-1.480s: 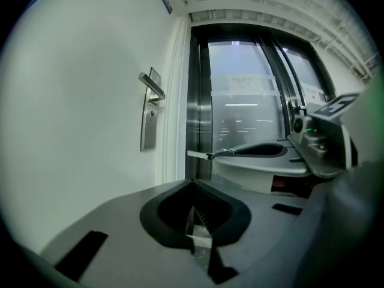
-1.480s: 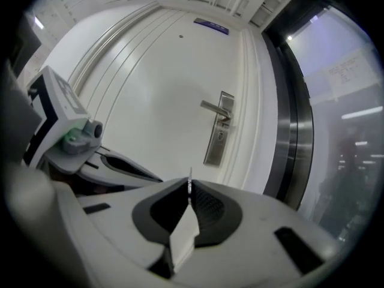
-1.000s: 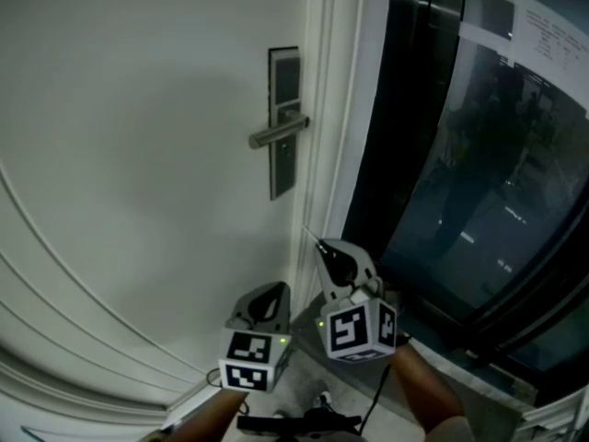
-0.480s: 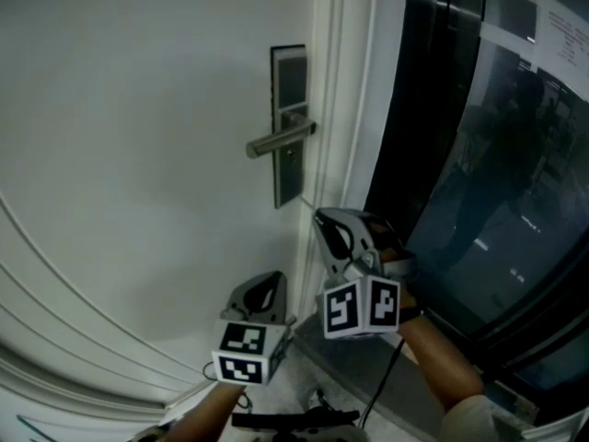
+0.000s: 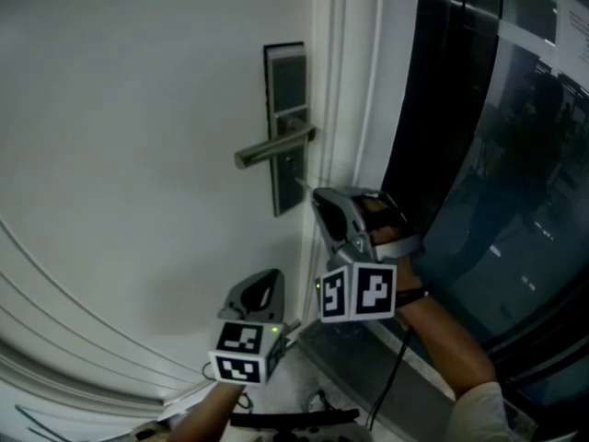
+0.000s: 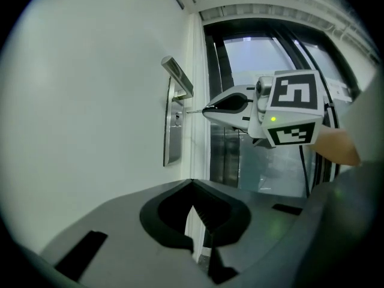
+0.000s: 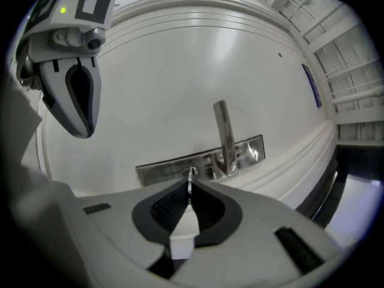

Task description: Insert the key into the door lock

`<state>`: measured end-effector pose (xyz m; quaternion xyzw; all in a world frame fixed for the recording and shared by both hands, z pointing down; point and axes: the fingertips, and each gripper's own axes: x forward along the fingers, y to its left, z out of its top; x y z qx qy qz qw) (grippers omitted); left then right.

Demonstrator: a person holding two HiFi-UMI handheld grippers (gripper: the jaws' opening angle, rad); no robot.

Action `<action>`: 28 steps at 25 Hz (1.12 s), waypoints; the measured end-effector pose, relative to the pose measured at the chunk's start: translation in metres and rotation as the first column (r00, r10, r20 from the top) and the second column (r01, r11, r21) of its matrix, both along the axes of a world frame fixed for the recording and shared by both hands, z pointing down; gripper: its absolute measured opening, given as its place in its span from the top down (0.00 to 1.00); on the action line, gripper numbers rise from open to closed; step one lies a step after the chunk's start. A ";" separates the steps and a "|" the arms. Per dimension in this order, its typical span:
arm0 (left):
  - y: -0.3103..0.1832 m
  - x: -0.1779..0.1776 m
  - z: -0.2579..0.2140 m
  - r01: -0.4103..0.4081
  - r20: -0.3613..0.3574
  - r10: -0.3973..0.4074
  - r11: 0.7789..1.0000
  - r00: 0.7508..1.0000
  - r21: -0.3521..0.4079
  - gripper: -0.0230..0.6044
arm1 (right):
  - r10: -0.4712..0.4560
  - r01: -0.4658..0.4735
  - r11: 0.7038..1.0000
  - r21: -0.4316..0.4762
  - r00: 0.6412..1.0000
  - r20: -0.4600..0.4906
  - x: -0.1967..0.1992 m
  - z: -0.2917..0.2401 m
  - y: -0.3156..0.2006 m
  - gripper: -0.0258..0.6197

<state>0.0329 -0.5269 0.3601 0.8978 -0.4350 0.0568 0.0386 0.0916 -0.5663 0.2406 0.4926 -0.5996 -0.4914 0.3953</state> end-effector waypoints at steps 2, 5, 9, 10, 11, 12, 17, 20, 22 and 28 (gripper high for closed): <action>-0.003 0.001 0.000 0.013 0.001 -0.013 1.000 1.000 0.000 0.96 | 0.002 -0.001 1.000 0.020 0.999 -0.044 0.000 -0.002 -0.006 0.93; -0.008 0.002 -0.002 0.030 0.001 -0.030 1.000 1.000 0.002 0.96 | 0.006 -0.001 0.999 0.047 0.994 -0.106 0.000 -0.004 -0.015 0.93; -0.013 0.004 -0.002 0.047 0.001 -0.047 0.999 0.999 0.002 0.96 | 0.010 -0.001 0.998 0.060 0.987 -0.159 0.002 -0.004 -0.026 0.93; -0.015 0.004 -0.002 0.050 0.001 -0.050 0.999 0.999 0.003 0.96 | 0.011 -0.001 0.998 0.061 0.986 -0.169 0.002 -0.004 -0.029 0.93; -0.016 0.004 -0.002 0.054 0.001 -0.054 0.999 0.999 0.003 0.96 | 0.011 0.000 0.998 0.061 0.984 -0.178 0.003 -0.003 -0.032 0.93; -0.017 0.004 -0.002 0.057 -0.001 -0.057 0.998 0.998 0.004 0.96 | 0.010 0.001 0.998 0.059 0.983 -0.184 0.003 -0.002 -0.034 0.93; -0.023 0.004 -0.001 0.071 -0.007 -0.071 0.997 0.997 0.002 0.96 | 0.004 0.007 0.998 0.056 0.980 -0.199 0.003 0.000 -0.044 0.93; -0.025 0.005 0.000 0.073 -0.004 -0.073 0.997 0.997 -0.002 0.96 | 0.010 0.005 0.998 0.066 0.976 -0.219 0.003 0.001 -0.050 0.93; -0.025 0.006 0.002 0.074 -0.005 -0.074 0.997 0.997 -0.003 0.96 | 0.011 0.006 0.997 0.075 0.974 -0.224 0.003 0.000 -0.052 0.93; -0.028 0.005 0.004 0.082 -0.003 -0.082 0.997 0.997 -0.007 0.96 | 0.019 0.000 0.997 0.079 0.971 -0.239 0.003 -0.001 -0.058 0.93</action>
